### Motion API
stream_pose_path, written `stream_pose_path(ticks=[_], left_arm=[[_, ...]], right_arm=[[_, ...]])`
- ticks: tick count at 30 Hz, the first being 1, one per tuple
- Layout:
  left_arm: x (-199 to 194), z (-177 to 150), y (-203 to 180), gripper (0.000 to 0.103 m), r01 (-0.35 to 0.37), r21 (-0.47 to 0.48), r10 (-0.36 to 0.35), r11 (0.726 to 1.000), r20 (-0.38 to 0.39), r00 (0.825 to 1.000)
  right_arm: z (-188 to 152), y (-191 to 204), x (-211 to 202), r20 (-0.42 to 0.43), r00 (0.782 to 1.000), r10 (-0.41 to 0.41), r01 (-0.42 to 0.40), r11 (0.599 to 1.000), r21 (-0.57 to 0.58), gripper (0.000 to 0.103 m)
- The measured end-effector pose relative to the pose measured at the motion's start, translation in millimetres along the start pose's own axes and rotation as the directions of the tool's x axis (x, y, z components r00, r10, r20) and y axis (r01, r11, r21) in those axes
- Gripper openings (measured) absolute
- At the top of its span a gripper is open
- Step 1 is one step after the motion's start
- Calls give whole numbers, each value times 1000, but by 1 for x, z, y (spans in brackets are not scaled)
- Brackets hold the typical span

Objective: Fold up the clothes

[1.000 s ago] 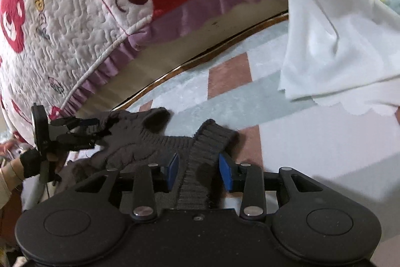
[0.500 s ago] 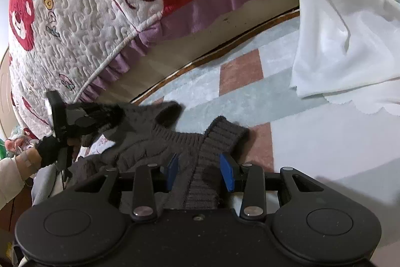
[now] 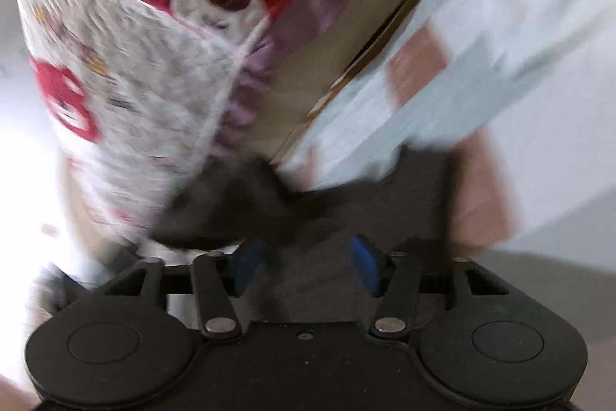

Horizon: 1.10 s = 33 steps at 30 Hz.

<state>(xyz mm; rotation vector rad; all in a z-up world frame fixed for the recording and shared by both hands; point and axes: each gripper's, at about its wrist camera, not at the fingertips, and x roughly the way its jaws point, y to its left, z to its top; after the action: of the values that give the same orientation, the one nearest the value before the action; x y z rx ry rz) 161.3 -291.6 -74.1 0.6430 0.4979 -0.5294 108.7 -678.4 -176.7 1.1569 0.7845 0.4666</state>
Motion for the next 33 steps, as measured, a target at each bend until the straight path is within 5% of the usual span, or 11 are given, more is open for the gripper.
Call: stream_pose_path(ticks=[3, 5, 8, 12, 16, 20, 22, 25, 27, 31, 33], left_arm=[[-22, -33, -29, 7, 41, 9, -40, 999, -65, 997], [-34, -56, -44, 7, 52, 22, -50, 998, -97, 994], [-54, -82, -52, 7, 14, 12, -14, 1000, -5, 1000], [-51, -86, -40, 15, 97, -125, -98, 987, -2, 995], [-49, -93, -16, 38, 286, -323, -289, 902, 40, 957], [-52, -99, 16, 45, 261, -454, -253, 852, 79, 964], [-40, -106, 44, 48, 219, -590, -230, 777, 56, 971], [2, -129, 85, 37, 180, -808, -337, 561, -24, 941], [24, -147, 106, 35, 88, -892, -329, 443, -70, 942], [47, -167, 132, 41, 111, -955, -287, 275, 29, 957], [59, -169, 138, 41, 125, -963, -285, 240, 53, 957]], right_arm=[[-14, -1, 12, -18, 988, 156, -151, 976, 158, 69], [-25, 5, 25, -27, 984, 176, -168, 969, 182, 70], [-36, 20, 42, -52, 996, 71, -65, 991, 120, 70], [-49, 38, 59, -55, 994, -96, 95, 995, -10, 70], [-62, 46, 63, 64, 971, -232, 236, 969, -71, 70], [-65, 54, 69, 99, 950, -296, 308, 942, -133, 70], [-64, 59, 73, 102, 943, -317, 331, 929, -166, 70], [-65, 63, 77, 93, 937, -337, 349, 917, -194, 70], [-66, 57, 82, 80, 940, -332, 341, 921, -187, 70], [-68, 54, 78, 70, 944, -323, 331, 922, -201, 70], [-69, 52, 76, 59, 947, -315, 321, 924, -207, 69]])
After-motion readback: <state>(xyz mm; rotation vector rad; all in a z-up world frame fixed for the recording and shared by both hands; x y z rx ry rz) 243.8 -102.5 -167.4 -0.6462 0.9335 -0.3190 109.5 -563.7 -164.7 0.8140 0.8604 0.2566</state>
